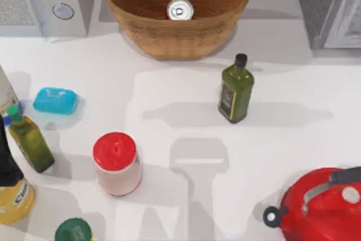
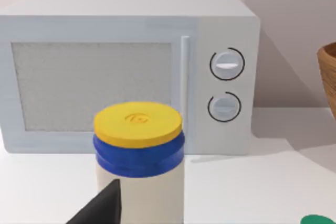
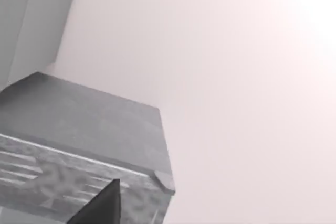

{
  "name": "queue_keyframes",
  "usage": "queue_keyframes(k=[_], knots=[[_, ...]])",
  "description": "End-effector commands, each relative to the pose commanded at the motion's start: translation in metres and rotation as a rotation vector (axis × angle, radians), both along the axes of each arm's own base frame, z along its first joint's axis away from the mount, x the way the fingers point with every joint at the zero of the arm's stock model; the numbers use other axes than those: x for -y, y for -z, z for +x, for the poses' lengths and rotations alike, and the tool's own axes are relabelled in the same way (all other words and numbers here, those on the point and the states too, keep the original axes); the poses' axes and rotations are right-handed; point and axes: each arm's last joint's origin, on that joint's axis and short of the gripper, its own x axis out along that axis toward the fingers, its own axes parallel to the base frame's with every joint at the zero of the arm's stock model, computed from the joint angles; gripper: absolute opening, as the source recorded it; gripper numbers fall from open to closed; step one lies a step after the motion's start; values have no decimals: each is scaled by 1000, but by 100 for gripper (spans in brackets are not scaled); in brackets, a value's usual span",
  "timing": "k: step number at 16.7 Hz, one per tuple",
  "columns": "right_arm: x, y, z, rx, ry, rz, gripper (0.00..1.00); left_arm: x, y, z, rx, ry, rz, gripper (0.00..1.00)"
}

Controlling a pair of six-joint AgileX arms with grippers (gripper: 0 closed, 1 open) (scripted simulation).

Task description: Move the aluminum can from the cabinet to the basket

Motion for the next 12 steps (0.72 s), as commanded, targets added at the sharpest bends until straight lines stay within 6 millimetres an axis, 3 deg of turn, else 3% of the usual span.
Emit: queue_keyframes(k=[3,5,12], knots=[[-23,-36,-10,-35,-14,72,100,0,0,0,0,0,0,100],[-34,-46,-14,-68,-26,136,100,0,0,0,0,0,0,100],[-33,-40,-14,-170,-57,323,100,0,0,0,0,0,0,100]])
